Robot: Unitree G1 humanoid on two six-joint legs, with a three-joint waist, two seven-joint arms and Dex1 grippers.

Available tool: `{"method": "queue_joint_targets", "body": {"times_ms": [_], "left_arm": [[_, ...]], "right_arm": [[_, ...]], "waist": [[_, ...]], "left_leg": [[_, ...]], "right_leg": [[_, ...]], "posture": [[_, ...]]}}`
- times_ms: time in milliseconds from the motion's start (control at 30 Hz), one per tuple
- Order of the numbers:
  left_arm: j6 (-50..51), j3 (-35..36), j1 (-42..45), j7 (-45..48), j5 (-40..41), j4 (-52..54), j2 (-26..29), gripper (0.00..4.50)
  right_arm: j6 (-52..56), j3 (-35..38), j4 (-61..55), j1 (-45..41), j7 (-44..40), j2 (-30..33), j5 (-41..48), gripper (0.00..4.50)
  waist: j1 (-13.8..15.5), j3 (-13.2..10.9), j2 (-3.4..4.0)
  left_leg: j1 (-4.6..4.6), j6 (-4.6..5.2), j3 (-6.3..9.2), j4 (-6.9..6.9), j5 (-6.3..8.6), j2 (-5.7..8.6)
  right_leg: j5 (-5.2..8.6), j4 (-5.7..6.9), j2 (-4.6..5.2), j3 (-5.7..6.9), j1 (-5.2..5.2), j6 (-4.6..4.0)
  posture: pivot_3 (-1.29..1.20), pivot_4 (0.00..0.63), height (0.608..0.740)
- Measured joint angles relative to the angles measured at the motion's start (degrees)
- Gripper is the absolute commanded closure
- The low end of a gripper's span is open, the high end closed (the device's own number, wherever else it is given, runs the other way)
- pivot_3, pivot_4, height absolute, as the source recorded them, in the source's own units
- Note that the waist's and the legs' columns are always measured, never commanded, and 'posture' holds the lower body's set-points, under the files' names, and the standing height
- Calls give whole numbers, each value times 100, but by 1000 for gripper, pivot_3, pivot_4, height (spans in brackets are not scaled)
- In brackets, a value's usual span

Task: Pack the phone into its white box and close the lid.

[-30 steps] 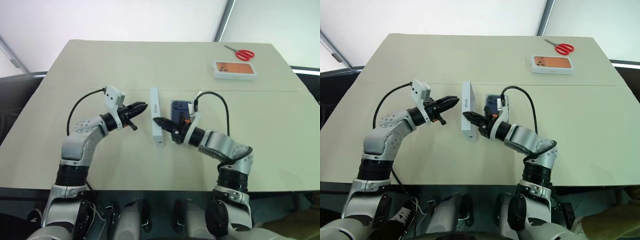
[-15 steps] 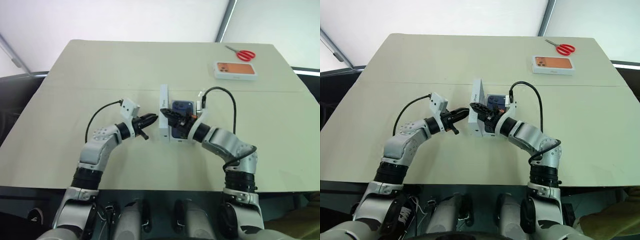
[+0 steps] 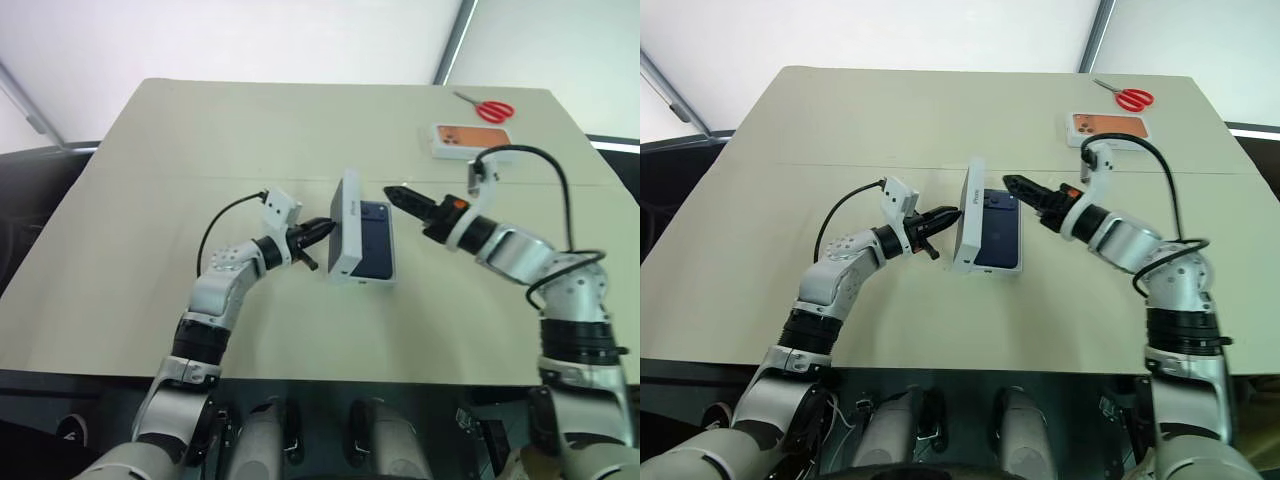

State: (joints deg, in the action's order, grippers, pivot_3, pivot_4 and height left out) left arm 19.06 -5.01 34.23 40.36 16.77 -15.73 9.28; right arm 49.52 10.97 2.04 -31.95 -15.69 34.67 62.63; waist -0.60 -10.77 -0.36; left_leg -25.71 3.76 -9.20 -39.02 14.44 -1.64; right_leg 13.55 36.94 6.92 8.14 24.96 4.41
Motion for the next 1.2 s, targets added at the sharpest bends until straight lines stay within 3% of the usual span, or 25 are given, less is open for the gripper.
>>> {"method": "queue_joint_targets", "body": {"times_ms": [200,367,467,700,900,1200], "left_arm": [[-322,-240,380,129,-170,-756,-490,3959],[-499,-312,484,236,-264,-898,-509,3959],[-479,-252,479,227,-257,-849,-344,3959],[-196,33,213,161,-254,-293,332,3959],[420,-56,87,179,-288,-365,470,3959],[351,-316,462,147,-608,-881,132,3959]], "right_arm": [[-1219,-518,616,-11,-694,180,-1927,68],[-2204,-884,704,-26,-1089,187,-3201,68],[-2411,-998,703,-25,-1270,92,-3517,894],[-3145,-1418,697,178,-1720,64,-4555,4449],[-3182,-1454,700,207,-1886,17,-4874,4449],[-2903,-1513,309,324,-2164,-141,-5025,4449]], "waist": [[0,-1,-2],[-20,-1,-2],[-15,-1,-2],[3,-1,-2],[2,-2,-2],[13,-1,-2]], "left_leg": [[-1,-27,-6,-3,-16,1],[1,-33,-6,-2,-20,-3],[1,-33,-5,-3,-20,-4],[2,-33,-4,-5,-20,-1],[3,-34,-2,-8,-20,-1],[12,-34,0,-9,-20,0]], "right_leg": [[0,0,3,5,2,1],[0,2,0,5,2,1],[0,2,0,5,2,0],[0,2,3,5,-3,0],[0,3,3,7,-5,1],[0,3,7,9,-13,0]], "posture": [[0,150,738],[0,150,738],[0,150,738],[0,150,738],[0,150,738],[0,150,738]]}}
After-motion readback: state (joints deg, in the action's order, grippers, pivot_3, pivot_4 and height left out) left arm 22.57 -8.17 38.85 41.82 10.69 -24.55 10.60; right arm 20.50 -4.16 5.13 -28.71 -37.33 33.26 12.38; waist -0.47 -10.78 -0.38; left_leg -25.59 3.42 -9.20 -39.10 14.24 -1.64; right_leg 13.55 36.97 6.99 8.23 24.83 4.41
